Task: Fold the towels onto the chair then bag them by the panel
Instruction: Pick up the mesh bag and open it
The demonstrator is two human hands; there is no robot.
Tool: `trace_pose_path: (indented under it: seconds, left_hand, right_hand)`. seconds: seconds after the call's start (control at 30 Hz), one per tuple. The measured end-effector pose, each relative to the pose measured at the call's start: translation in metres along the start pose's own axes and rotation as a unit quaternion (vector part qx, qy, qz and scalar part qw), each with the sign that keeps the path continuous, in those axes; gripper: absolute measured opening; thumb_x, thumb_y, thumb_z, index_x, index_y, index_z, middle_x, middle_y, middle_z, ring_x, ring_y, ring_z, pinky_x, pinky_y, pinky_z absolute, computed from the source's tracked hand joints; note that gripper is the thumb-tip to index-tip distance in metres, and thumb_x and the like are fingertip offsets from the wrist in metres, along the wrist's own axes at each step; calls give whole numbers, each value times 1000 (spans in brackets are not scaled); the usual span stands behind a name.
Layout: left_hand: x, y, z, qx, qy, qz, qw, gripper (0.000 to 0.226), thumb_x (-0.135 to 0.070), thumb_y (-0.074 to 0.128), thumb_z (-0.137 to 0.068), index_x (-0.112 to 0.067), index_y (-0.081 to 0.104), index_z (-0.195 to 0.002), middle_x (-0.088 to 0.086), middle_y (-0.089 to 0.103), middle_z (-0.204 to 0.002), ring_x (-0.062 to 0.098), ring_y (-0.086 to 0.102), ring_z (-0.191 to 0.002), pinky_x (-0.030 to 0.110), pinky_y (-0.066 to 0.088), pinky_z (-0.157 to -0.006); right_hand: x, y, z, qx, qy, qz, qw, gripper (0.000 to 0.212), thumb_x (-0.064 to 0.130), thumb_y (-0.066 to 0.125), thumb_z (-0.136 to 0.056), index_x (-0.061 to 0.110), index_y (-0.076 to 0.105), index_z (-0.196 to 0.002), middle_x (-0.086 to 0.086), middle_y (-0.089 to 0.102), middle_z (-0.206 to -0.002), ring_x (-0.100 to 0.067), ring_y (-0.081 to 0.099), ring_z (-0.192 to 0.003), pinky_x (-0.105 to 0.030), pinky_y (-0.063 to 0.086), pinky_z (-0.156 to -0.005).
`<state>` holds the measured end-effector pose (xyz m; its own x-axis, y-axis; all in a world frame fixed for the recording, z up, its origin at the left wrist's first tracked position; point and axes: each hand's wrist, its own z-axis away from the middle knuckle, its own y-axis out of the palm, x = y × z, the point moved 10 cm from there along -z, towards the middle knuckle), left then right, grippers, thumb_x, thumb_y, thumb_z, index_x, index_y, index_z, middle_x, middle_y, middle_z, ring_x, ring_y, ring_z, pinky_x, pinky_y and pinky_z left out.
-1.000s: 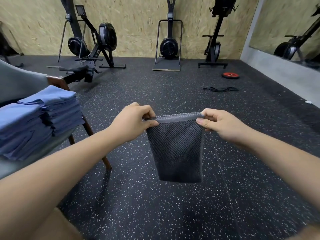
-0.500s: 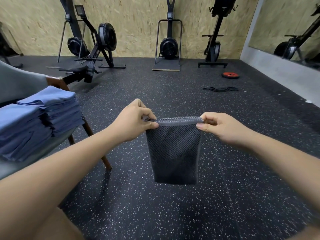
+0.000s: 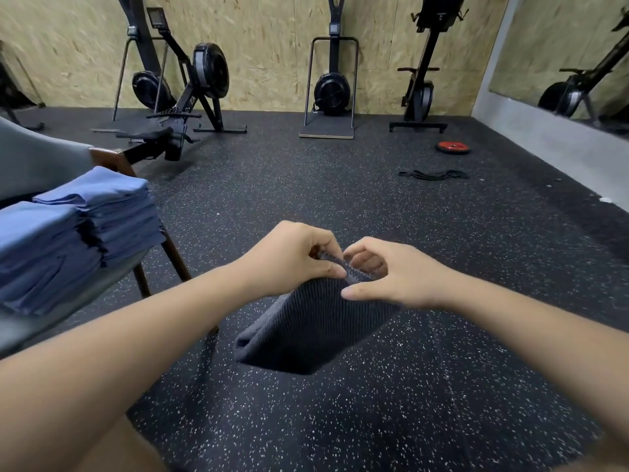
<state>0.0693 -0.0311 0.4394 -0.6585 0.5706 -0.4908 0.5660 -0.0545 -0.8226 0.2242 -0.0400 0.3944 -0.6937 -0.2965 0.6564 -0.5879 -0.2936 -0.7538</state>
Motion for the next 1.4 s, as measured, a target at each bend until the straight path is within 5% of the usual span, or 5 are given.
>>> trace_pose_path:
  seconds: [0.17,0.37,0.73,1.1,1.4]
  left_hand:
    - [-2,-1,4,-25,-5,98,995,37,-34,97,-76,-27,67,-97,-9,74,-91,7,66,-81,35,55,-80]
    - [18,19,12,32,-64,312,947,49,-34,94,-82,-20,63,-118,8,75,-112,11,66,-88,32,53,-84]
    - [72,75,21,143,-139,142,970,23,-37,89,-87,-31,80,-106,-16,81,-105,6,76,-103,45,60,-98]
    - [113,-34,11,-81,-121,138,980,11,-32,75,-99,-23,71,-96,-11,74,-87,1,66,-78,18,53,-70]
    - [128,-63,15,-278,-171,400,856,26,-44,66,-106,-19,60,-105,1,63,-102,16,58,-94,40,47,-84]
  right_hand:
    - [24,12,-10,-34,-68,-4,997,36,58,82,-85,27,64,-87,7,62,-78,-11,57,-75,-43,49,-75]
    - [47,-4,-6,-54,-129,40,989,27,35,79,-96,27,59,-80,13,54,-68,-4,46,-65,-29,35,-62]
    - [48,-99,23,-187,-132,-4,973,14,37,77,-97,25,71,-94,1,73,-87,-27,67,-86,-46,53,-83]
    - [-50,-148,28,-343,-39,-181,921,12,25,71,-104,16,67,-97,19,66,-77,-1,56,-75,-34,42,-75]
    - [-43,-129,26,-371,-19,-150,916,22,47,61,-105,25,60,-103,-5,70,-104,-32,66,-101,-61,52,-92]
